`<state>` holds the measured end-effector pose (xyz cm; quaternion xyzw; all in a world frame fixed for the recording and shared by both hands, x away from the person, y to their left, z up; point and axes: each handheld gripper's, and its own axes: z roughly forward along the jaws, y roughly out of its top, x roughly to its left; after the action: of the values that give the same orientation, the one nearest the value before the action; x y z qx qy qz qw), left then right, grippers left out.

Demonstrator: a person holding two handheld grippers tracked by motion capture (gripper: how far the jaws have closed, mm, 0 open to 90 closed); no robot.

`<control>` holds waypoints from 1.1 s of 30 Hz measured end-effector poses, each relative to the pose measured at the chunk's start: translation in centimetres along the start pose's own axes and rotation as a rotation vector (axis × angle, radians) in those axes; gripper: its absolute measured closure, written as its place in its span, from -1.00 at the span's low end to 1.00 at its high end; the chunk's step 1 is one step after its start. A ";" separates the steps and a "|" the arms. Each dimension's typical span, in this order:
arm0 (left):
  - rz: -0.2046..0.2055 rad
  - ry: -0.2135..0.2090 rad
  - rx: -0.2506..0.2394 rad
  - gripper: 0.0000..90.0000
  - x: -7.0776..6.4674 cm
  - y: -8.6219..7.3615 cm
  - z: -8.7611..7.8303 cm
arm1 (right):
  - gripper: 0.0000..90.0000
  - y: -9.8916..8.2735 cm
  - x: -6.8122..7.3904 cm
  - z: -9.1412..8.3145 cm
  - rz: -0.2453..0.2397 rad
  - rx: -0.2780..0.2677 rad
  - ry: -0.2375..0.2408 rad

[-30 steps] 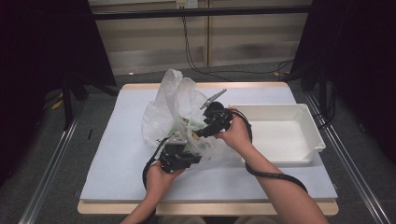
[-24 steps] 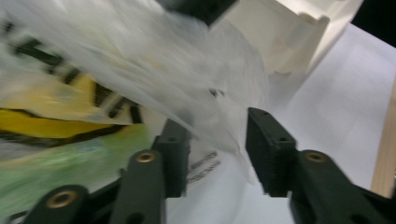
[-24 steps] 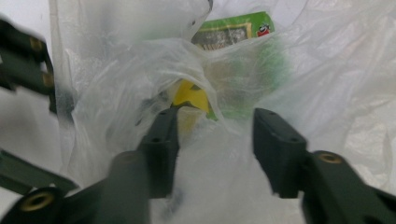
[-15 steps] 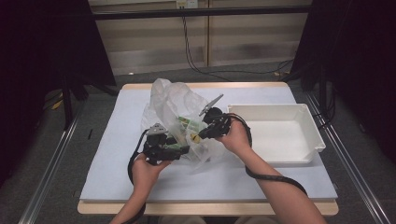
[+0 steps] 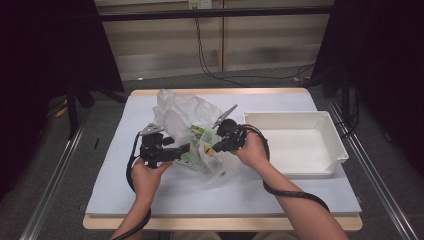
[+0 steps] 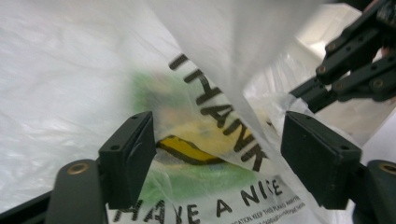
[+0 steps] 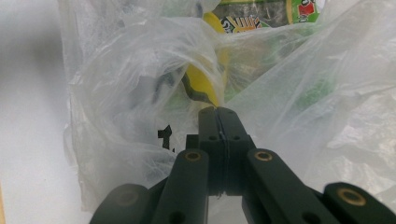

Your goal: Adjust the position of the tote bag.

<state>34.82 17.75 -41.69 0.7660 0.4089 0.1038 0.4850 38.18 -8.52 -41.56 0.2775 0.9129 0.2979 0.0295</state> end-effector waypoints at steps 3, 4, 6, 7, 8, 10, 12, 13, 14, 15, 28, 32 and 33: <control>0.002 0.011 -0.029 -0.25 0.3 0.4 -0.4 | 0.99 0.0 0.1 0.1 -0.010 0.006 0.004; 0.000 0.015 -0.033 -0.21 0.5 0.5 -0.5 | 0.99 0.0 0.2 0.1 -0.016 0.008 0.005; -0.009 0.025 -0.039 0.09 0.8 0.6 -0.6 | 0.99 0.0 0.2 0.2 -0.020 0.012 0.007; -0.015 0.032 -0.042 0.12 1.0 0.6 -0.7 | 0.99 0.0 0.3 0.2 -0.019 0.014 0.006; -0.012 0.037 -0.033 0.27 1.1 0.5 -0.9 | 0.99 0.0 0.3 0.3 -0.023 0.015 0.009; -0.010 0.058 -0.023 0.56 1.5 0.4 -1.2 | 0.99 0.0 0.3 0.3 -0.020 0.020 0.011; -0.036 0.062 0.001 0.83 1.9 0.2 -1.5 | 1.00 0.0 0.3 0.4 -0.026 0.020 0.013; -0.044 0.064 0.015 0.95 2.1 0.1 -1.7 | 1.00 -0.1 0.3 0.4 -0.020 0.021 0.014; -0.049 0.072 0.032 0.99 2.3 -0.2 -1.8 | 1.00 -0.1 0.2 0.4 -0.021 0.019 0.010; -0.048 0.072 0.049 1.00 2.5 -0.4 -1.9 | 1.00 -0.1 0.1 0.4 -0.021 0.019 0.010; -0.061 0.112 0.246 1.00 4.4 -4.8 -3.2 | 1.00 -0.4 -0.9 0.1 0.007 0.023 -0.013; -0.082 0.116 0.272 1.00 4.6 -5.7 -3.1 | 1.00 -0.6 -1.1 0.3 0.014 0.040 -0.036; -0.078 0.120 0.284 1.00 4.6 -5.8 -3.0 | 1.00 -0.6 -1.2 0.3 0.008 0.044 -0.039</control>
<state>33.06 24.21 -46.04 0.8030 0.4769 0.0715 0.3501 38.99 -9.43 -42.33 0.2874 0.9174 0.2723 0.0400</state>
